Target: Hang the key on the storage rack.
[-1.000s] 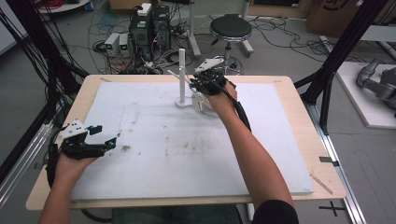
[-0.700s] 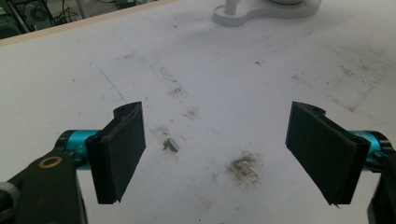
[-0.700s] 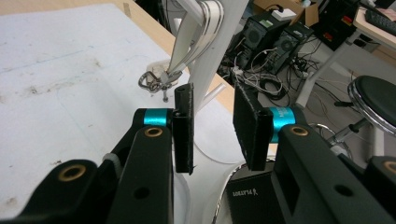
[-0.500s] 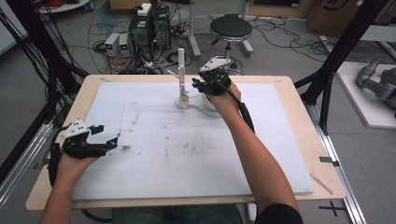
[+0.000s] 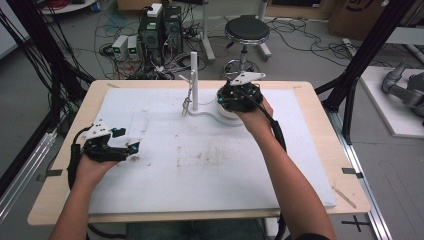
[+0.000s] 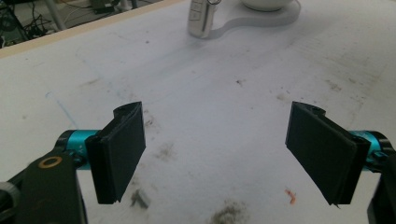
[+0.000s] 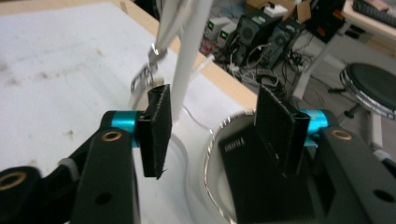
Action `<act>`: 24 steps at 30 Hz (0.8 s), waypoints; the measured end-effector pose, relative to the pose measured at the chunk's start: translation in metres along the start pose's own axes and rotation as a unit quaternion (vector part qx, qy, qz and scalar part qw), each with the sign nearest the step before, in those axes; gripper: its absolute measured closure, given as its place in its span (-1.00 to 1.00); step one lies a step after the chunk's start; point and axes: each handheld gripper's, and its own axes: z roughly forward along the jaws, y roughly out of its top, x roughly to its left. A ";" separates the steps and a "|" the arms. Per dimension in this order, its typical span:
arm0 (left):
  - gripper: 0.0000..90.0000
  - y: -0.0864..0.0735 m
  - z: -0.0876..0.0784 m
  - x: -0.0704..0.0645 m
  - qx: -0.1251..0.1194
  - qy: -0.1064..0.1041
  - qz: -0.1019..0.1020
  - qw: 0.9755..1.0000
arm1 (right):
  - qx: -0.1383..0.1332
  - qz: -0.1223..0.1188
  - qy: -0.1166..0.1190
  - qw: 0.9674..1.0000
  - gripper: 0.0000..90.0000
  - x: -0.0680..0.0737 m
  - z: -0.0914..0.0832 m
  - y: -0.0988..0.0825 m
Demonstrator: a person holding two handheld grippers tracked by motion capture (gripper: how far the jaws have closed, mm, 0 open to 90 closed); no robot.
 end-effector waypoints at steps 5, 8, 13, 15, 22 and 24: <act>-0.56 0.008 0.016 -0.003 -0.002 -0.012 0.008 1.000 | -0.004 0.011 -0.008 1.000 -0.08 -0.008 -0.015 -0.020; -0.56 0.011 0.024 -0.004 0.000 -0.018 0.013 1.000 | -0.003 0.020 -0.011 1.000 -0.09 -0.015 -0.024 -0.035; -0.56 0.016 0.033 -0.005 0.000 -0.026 0.015 1.000 | 0.000 0.044 -0.018 0.999 -0.15 -0.024 -0.038 -0.062; -0.56 0.016 0.036 -0.006 -0.001 -0.028 0.015 0.999 | 0.000 0.055 -0.020 0.998 -0.17 -0.027 -0.044 -0.071; -0.56 0.017 0.038 -0.007 0.001 -0.029 0.016 0.999 | -0.002 0.080 -0.014 0.997 -0.29 -0.031 -0.057 -0.100; -0.56 0.017 0.038 -0.007 0.001 -0.031 0.015 0.999 | -0.004 0.086 -0.011 0.996 -0.32 -0.030 -0.060 -0.107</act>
